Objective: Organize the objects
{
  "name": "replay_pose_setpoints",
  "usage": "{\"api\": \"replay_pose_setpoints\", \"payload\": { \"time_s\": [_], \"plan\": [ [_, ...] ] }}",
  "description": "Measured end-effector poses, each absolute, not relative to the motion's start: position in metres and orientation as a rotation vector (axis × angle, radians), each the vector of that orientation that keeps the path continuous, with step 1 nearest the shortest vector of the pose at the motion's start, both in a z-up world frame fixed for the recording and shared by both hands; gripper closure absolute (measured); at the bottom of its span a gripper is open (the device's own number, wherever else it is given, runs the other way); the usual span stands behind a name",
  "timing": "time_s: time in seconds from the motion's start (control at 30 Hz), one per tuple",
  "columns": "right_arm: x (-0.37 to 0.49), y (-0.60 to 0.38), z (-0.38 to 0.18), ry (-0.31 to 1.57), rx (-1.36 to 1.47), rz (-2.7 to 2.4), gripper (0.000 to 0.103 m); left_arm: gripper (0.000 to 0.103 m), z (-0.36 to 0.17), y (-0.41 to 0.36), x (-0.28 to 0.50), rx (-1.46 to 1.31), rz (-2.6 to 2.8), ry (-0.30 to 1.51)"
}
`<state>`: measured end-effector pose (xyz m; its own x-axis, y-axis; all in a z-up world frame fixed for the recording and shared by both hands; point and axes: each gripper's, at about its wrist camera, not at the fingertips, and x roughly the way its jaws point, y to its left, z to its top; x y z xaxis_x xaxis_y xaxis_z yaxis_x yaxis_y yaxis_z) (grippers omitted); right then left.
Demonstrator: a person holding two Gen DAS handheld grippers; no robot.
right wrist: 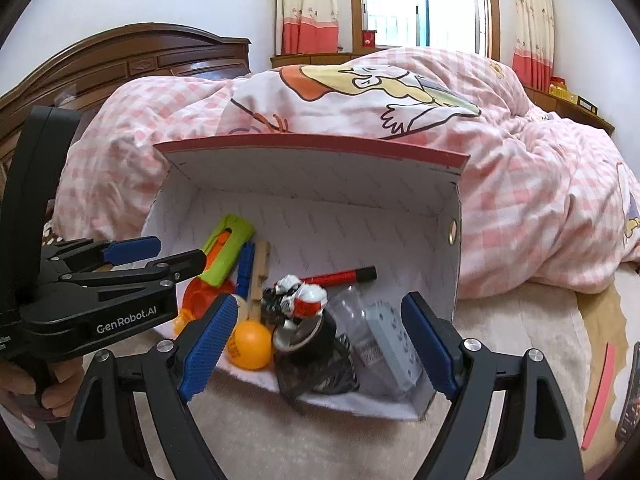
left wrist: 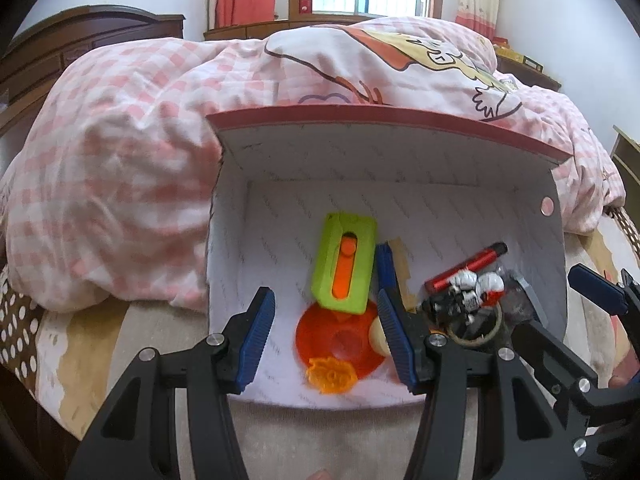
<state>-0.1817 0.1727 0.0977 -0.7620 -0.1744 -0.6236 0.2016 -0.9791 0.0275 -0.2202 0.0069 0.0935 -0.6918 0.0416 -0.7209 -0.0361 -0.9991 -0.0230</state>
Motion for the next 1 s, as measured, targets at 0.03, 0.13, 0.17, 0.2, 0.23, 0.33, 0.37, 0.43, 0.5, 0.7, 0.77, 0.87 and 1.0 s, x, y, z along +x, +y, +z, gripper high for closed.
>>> {"api": "replay_pose_setpoints", "payload": {
  "time_s": [0.03, 0.13, 0.17, 0.2, 0.23, 0.33, 0.37, 0.43, 0.5, 0.7, 0.77, 0.87, 1.0],
  "plan": [
    [-0.179, 0.173, 0.098, 0.054, 0.982, -2.771, 0.017, 0.049, 0.094, 0.007, -0.217, -1.216, 2.852, -0.012],
    [-0.17, 0.174, 0.099, 0.018, 1.0, -2.766, 0.017, 0.049, 0.096, 0.008, -0.205, -1.22, 2.853, -0.019],
    [-0.167, 0.175, 0.099, 0.005, 1.007, -2.763, 0.017, 0.049, 0.096, 0.008, -0.2, -1.222, 2.85, -0.025],
    [-0.163, 0.175, 0.099, -0.003, 1.015, -2.76, 0.017, 0.049, 0.096, 0.007, -0.195, -1.223, 2.848, -0.03],
    [-0.16, 0.175, 0.099, -0.007, 1.021, -2.758, 0.017, 0.049, 0.096, 0.007, -0.19, -1.227, 2.843, -0.033],
    [-0.147, 0.173, 0.098, -0.003, 1.033, -2.757, 0.017, 0.049, 0.095, 0.008, -0.178, -1.241, 2.84, -0.031],
    [-0.144, 0.173, 0.098, -0.002, 1.036, -2.756, 0.017, 0.049, 0.094, 0.008, -0.173, -1.249, 2.835, -0.03],
    [-0.137, 0.173, 0.096, -0.009, 1.043, -2.756, 0.017, 0.049, 0.092, 0.01, -0.164, -1.266, 2.825, -0.031],
    [-0.129, 0.173, 0.094, -0.024, 1.051, -2.755, 0.017, 0.049, 0.09, 0.01, -0.158, -1.278, 2.816, -0.037],
    [-0.113, 0.176, 0.082, -0.059, 1.091, -2.766, 0.017, 0.049, 0.08, 0.01, -0.139, -1.308, 2.807, -0.055],
    [-0.108, 0.176, 0.078, -0.068, 1.102, -2.766, 0.017, 0.049, 0.076, 0.01, -0.135, -1.321, 2.803, -0.052],
    [-0.102, 0.177, 0.07, -0.069, 1.118, -2.771, 0.017, 0.049, 0.067, 0.013, -0.129, -1.351, 2.788, -0.048],
    [-0.098, 0.18, 0.059, -0.089, 1.147, -2.777, 0.017, 0.049, 0.056, 0.016, -0.127, -1.388, 2.765, -0.04]
  ]
}}
